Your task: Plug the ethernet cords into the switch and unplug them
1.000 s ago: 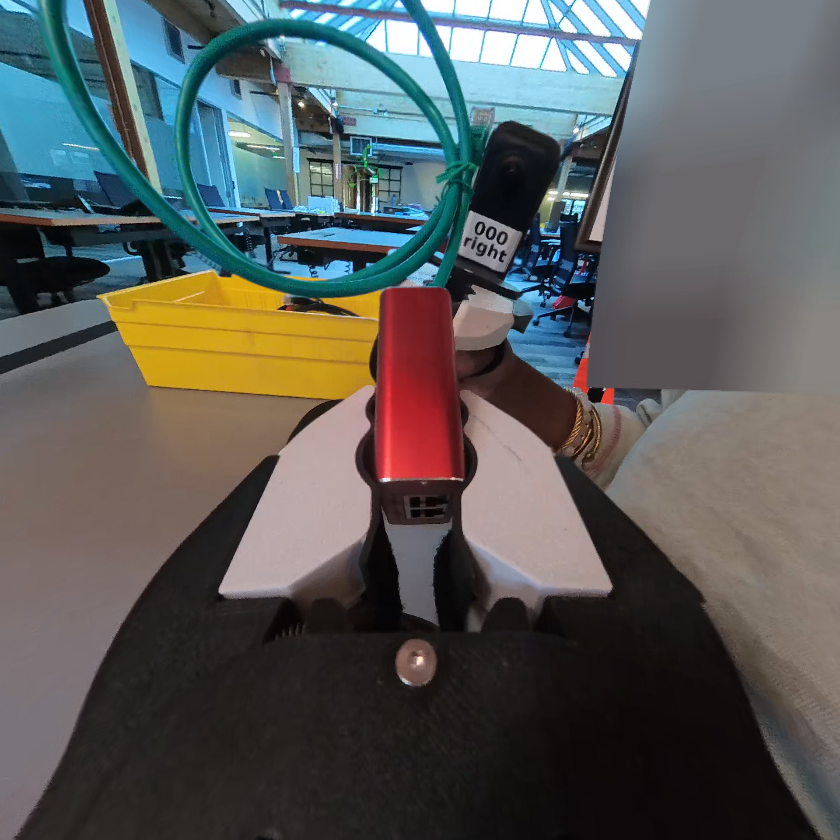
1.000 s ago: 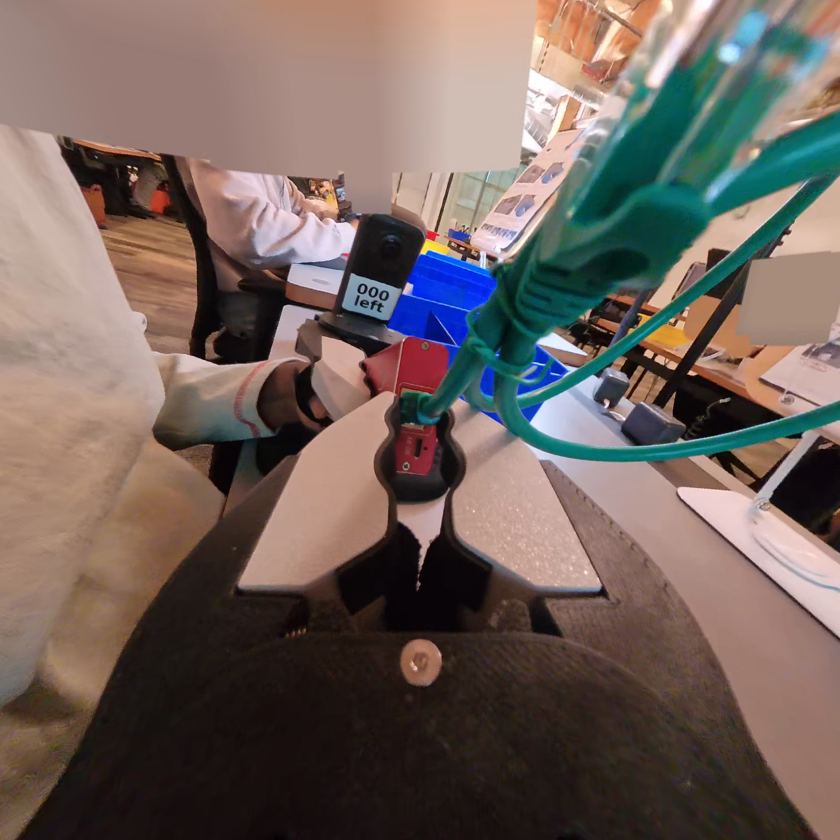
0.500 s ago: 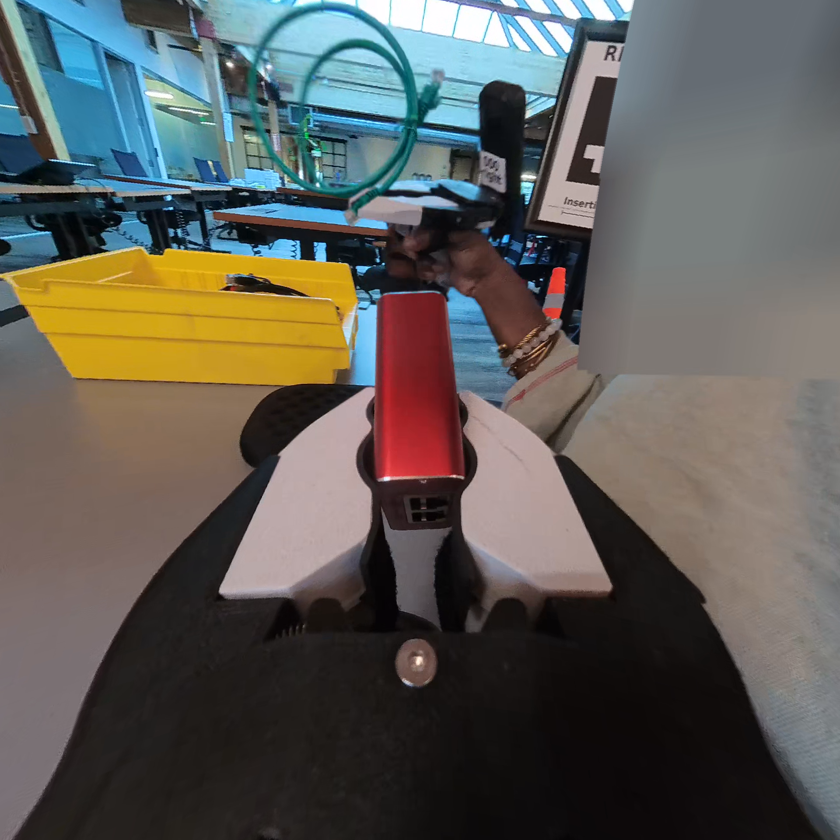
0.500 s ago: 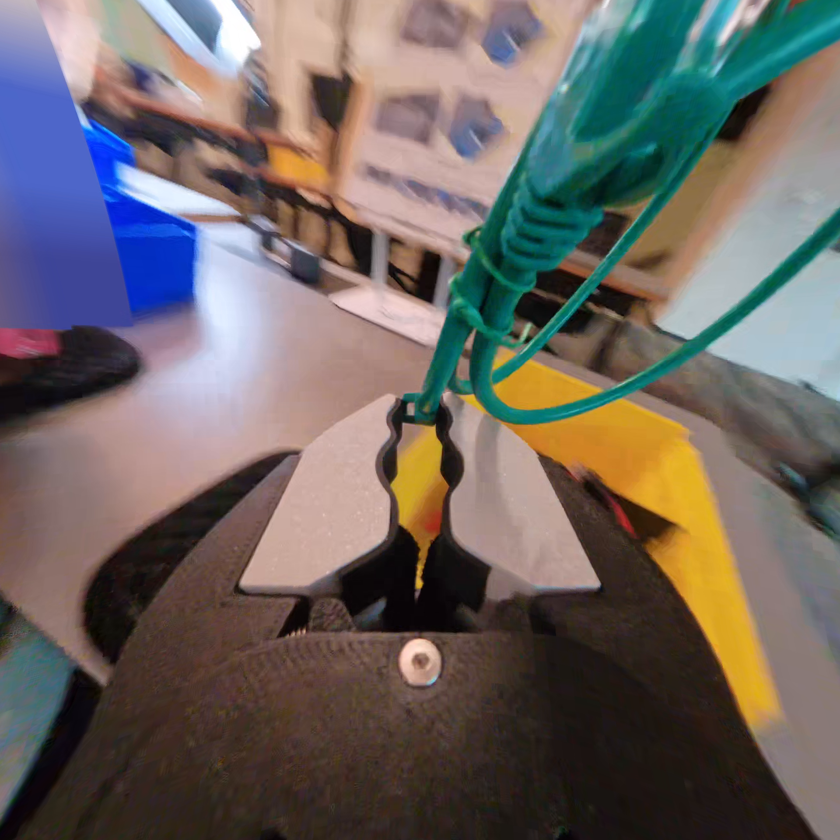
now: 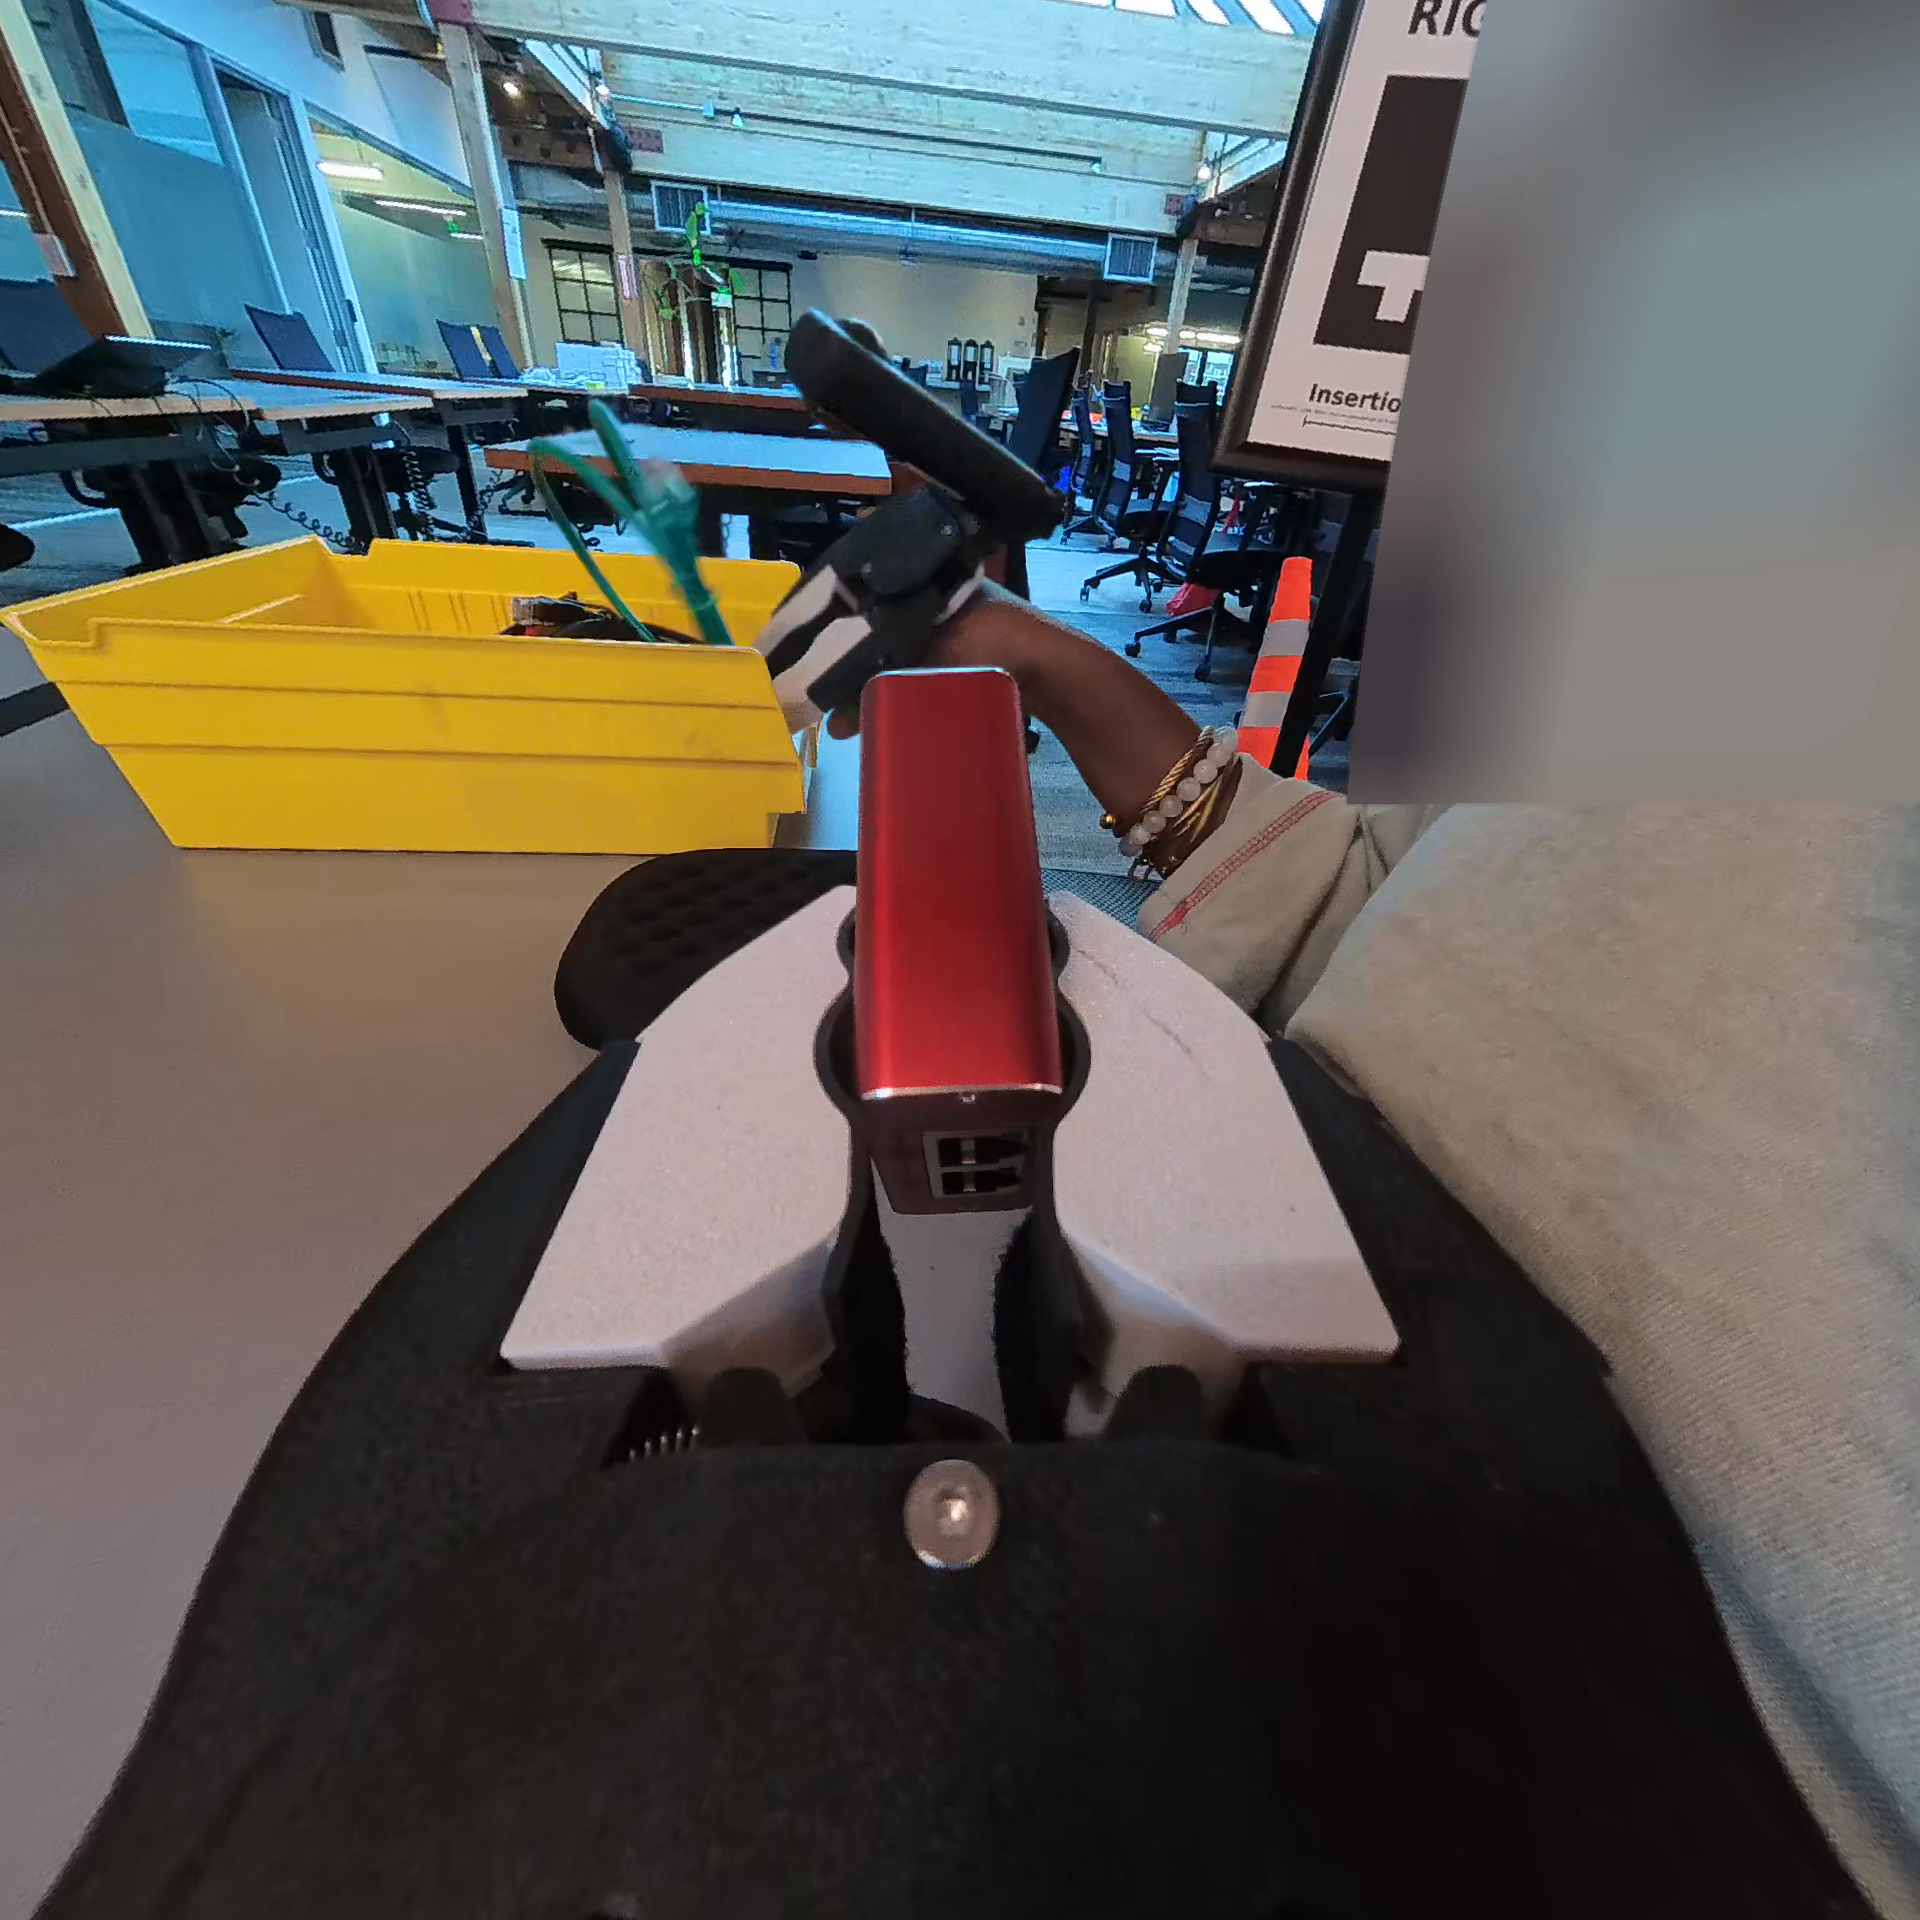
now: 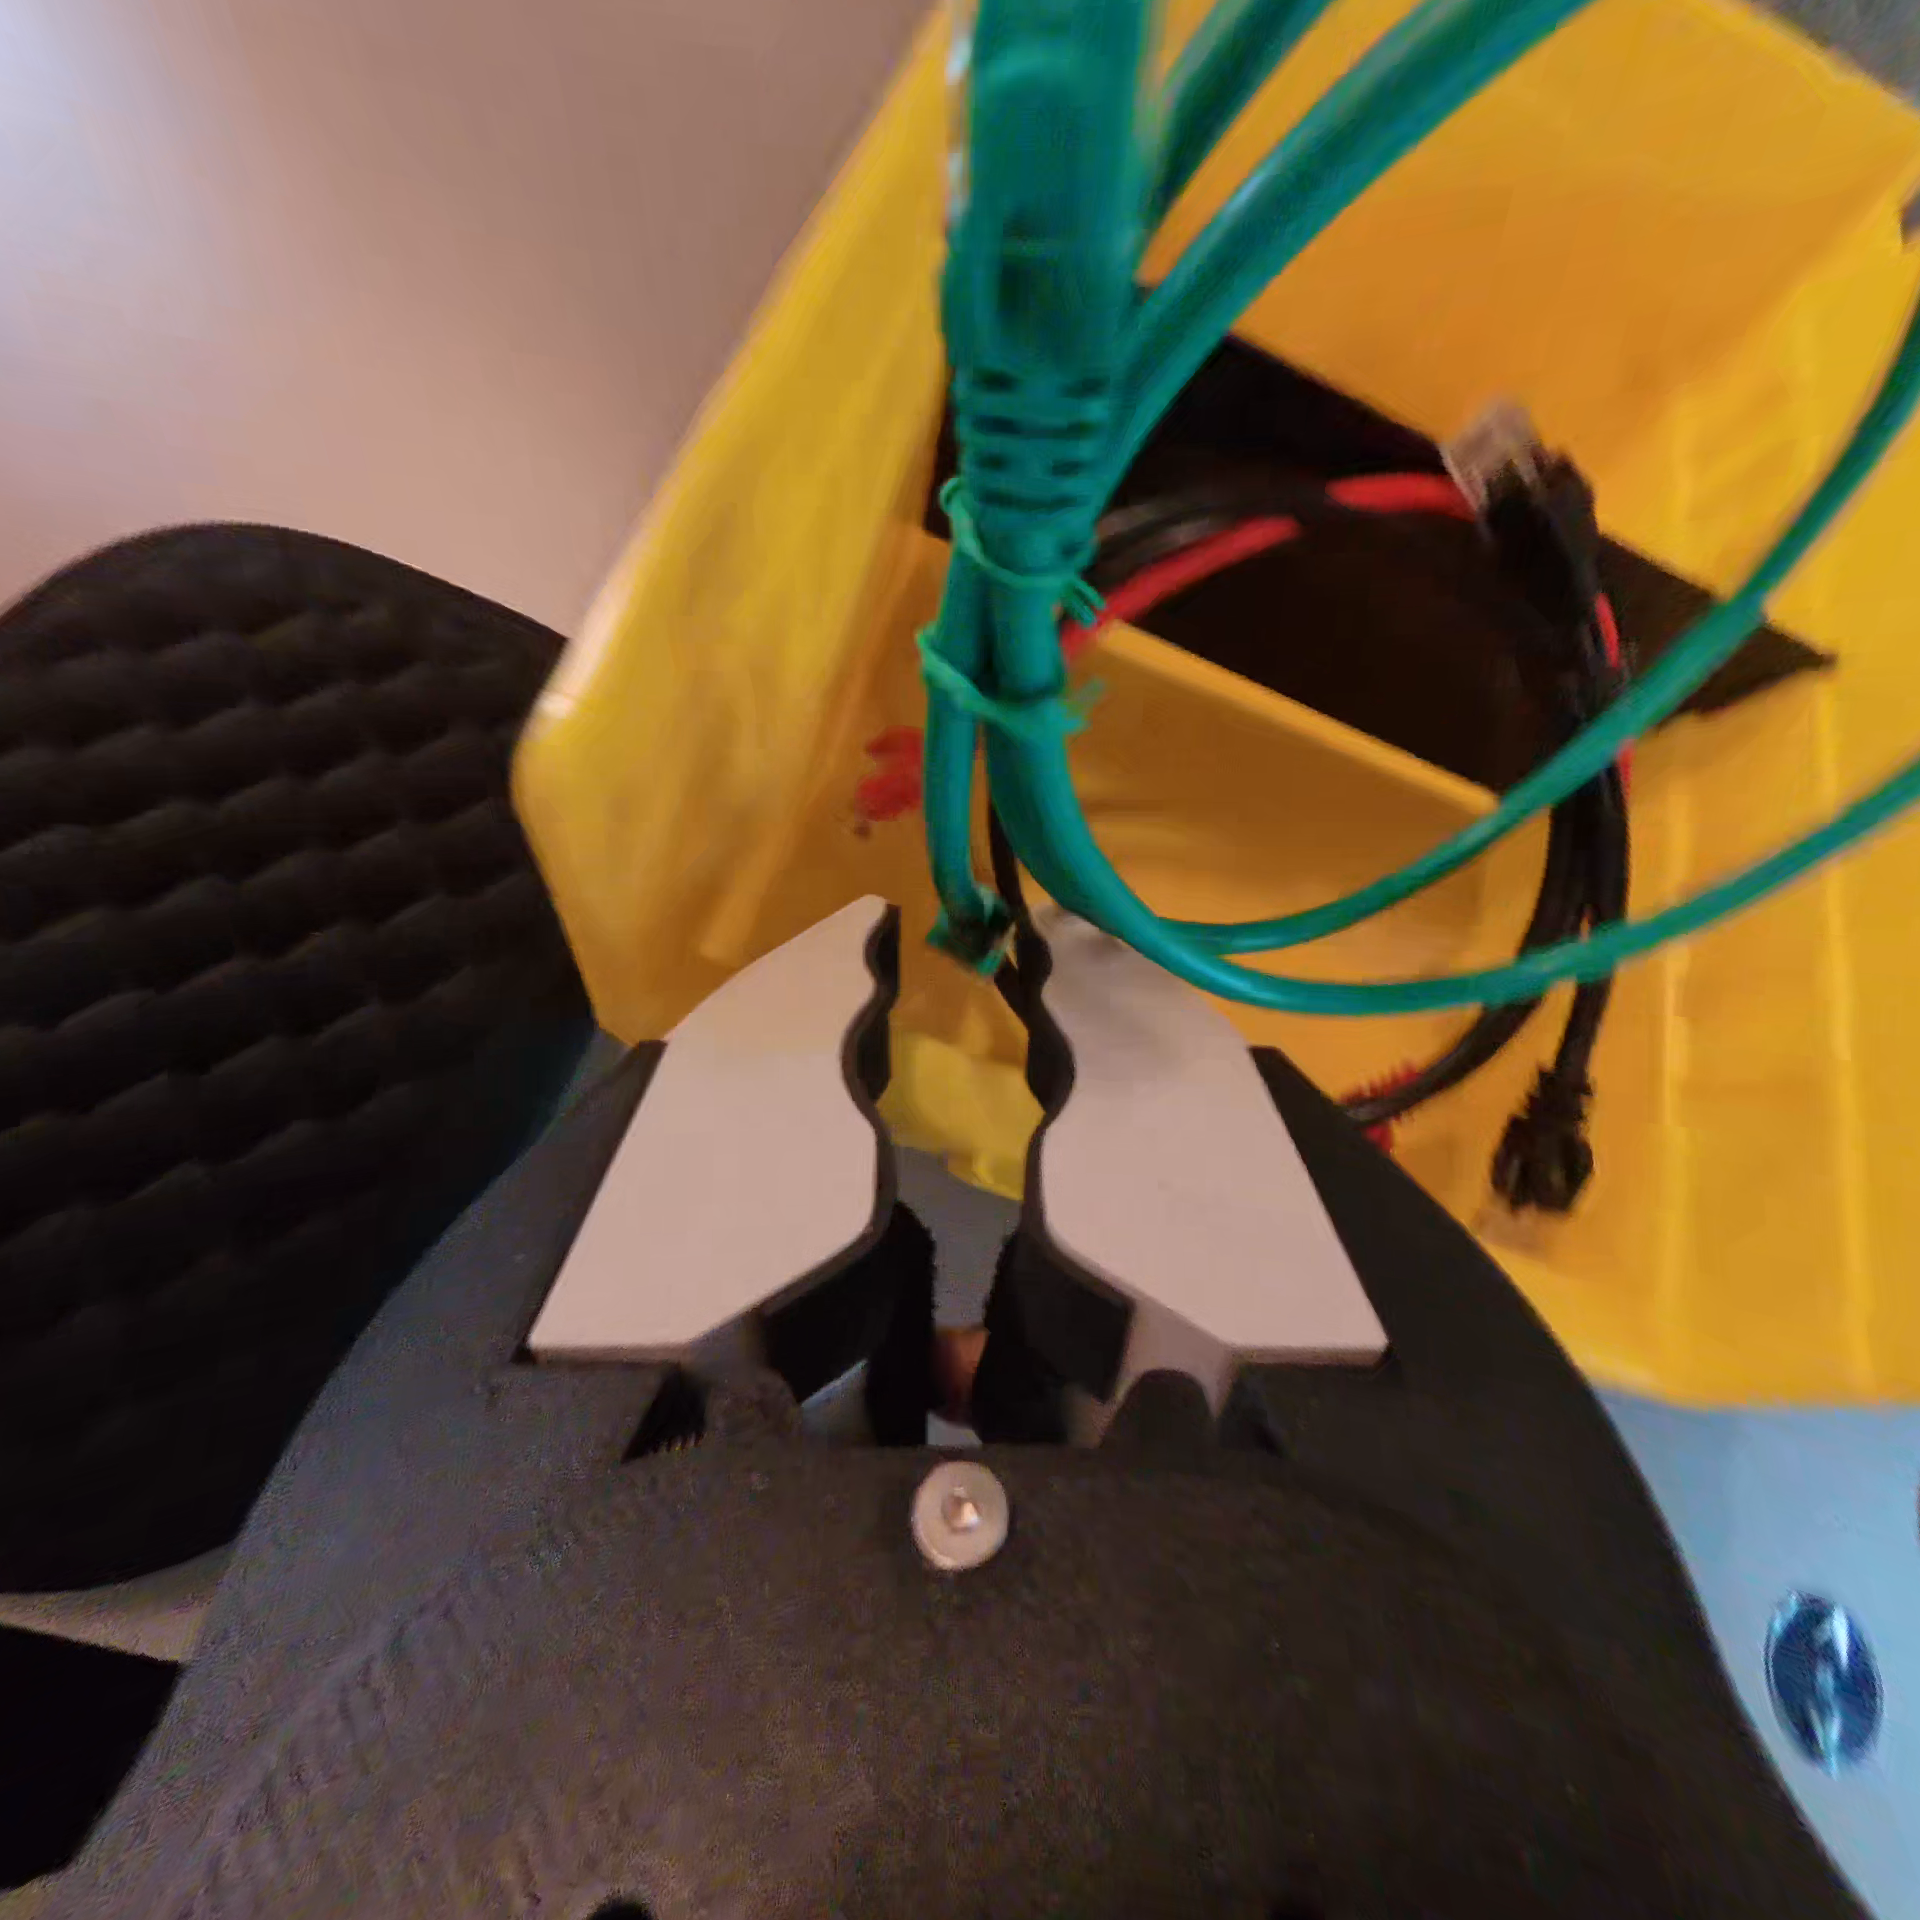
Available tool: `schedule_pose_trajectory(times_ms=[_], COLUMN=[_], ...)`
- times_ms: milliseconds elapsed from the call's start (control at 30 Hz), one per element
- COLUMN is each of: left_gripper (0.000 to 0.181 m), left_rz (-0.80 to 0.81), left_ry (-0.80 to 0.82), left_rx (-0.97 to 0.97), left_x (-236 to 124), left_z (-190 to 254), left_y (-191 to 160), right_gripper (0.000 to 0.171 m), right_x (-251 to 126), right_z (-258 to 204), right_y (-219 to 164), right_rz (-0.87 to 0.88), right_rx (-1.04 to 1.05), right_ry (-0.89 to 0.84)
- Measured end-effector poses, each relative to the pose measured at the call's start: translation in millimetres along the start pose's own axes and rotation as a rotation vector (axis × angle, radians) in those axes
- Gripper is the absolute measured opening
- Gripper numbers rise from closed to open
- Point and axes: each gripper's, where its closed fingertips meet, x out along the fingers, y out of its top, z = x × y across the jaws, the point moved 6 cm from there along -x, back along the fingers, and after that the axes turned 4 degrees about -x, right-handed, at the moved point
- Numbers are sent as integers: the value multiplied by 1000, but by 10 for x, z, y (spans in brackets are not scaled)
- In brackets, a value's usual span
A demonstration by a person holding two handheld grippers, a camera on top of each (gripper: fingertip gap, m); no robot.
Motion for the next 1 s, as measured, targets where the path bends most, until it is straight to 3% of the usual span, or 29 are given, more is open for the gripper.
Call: schedule_pose_trajectory(times_ms=[167, 367, 600, 733, 867, 933, 1000], left_gripper=[29, 29, 29, 29, 28, 28, 28], left_rz=[0, -4, 20, 84, 166, 187, 192], left_ry=[-3, -3, 42, 110, 104, 56, -13], left_rx=[0, 5, -11, -85, -219, -306, -370], left_x=[-2, 4, -16, -83, -154, -175, -170], left_z=[3, 7, -48, -162, -240, -256, -237], left_y=[0, -4, 13, 56, 92, 90, 85], right_gripper=[35, 30, 29, 35, 52, 55, 61], right_x=[-181, -238, 94, -255, -682, -815, -856], right_z=[5, 125, 188, 182, -283, -706, -1102], right_y=[153, 217, -21, 249, 760, 964, 1114], right_rz=[140, 302, 46, 358, 785, 943, 1029], right_rx=[-31, -35, 62, 65, -176, -321, -341], right_ry=[-23, -141, -183, -229, -8, 214, 468])
